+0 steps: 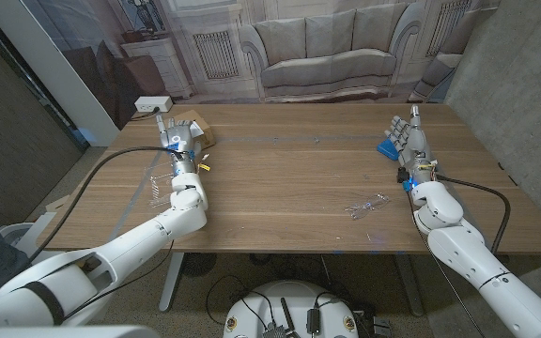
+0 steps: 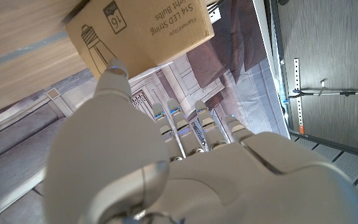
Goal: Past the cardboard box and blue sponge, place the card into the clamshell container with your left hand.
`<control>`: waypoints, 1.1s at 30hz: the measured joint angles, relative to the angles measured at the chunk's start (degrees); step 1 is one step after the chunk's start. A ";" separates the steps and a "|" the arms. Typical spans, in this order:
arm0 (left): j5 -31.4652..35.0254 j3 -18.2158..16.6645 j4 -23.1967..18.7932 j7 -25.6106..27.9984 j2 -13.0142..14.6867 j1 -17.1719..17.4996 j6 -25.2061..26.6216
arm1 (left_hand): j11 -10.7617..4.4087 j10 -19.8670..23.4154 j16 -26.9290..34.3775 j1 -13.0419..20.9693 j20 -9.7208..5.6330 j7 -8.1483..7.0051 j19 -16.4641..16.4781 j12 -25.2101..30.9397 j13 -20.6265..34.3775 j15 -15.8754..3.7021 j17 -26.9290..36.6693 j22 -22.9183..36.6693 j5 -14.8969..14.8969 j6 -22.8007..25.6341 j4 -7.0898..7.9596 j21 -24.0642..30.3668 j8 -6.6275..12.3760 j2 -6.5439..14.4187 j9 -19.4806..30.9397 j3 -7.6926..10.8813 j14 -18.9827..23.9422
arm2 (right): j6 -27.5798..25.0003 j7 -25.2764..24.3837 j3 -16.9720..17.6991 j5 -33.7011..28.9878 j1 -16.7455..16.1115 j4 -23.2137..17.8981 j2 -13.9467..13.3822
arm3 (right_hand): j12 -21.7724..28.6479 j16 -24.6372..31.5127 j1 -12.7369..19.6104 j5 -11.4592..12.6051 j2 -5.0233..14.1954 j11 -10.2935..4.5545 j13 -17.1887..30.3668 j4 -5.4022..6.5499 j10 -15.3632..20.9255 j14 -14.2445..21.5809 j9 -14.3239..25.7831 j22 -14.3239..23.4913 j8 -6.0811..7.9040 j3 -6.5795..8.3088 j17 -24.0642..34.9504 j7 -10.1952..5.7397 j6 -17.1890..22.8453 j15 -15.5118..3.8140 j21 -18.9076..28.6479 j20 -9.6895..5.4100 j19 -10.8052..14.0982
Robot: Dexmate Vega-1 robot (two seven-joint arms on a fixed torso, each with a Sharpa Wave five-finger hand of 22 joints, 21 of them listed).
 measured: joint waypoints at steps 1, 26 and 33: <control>0.01 0.02 0.06 0.45 -0.02 -0.01 0.12 | 0.00 0.00 0.00 0.25 0.00 0.00 0.00 0.00 0.08 0.00 0.00 0.00 -0.21 0.00 -0.07 0.00 0.00 0.01 0.00 0.07 0.00 | 0.00 0.00 0.34 0.00 -0.49 -0.16 -0.05 | 0.00 0.00 0.00 0.00 0.00 0.00 0.00 0.00 0.00 0.00 0.00 0.00 0.00 0.00 0.00 0.00 0.00 0.00 0.00 0.00 0.00; -1.43 1.08 4.58 1.88 -1.55 -2.08 -0.37 | 0.10 0.51 0.00 1.49 0.10 -0.24 0.51 0.00 0.29 -0.21 0.17 0.00 -1.09 0.35 -0.30 0.00 0.01 0.58 0.00 0.78 0.80 | 0.07 -0.56 0.83 -0.11 -1.46 -0.95 -0.16 | 0.00 0.00 0.00 0.00 0.00 0.00 0.00 0.08 0.00 0.31 0.00 0.00 0.00 -0.39 0.00 0.00 0.00 -0.31 -0.29 -0.01 0.43; -2.02 1.38 5.93 2.35 -2.08 -2.70 -1.47 | 0.10 0.50 0.00 1.57 -0.11 0.02 0.71 -0.32 0.29 -0.21 0.17 0.00 -1.52 0.61 -0.06 0.00 0.01 0.66 0.00 1.01 0.80 | 0.07 -0.70 0.89 -0.22 -1.66 -1.17 -0.17 | 0.00 0.00 0.00 0.00 0.00 0.00 0.00 0.08 0.00 0.31 0.00 0.00 0.00 -0.39 0.00 0.00 0.00 -0.31 -0.29 -0.01 0.42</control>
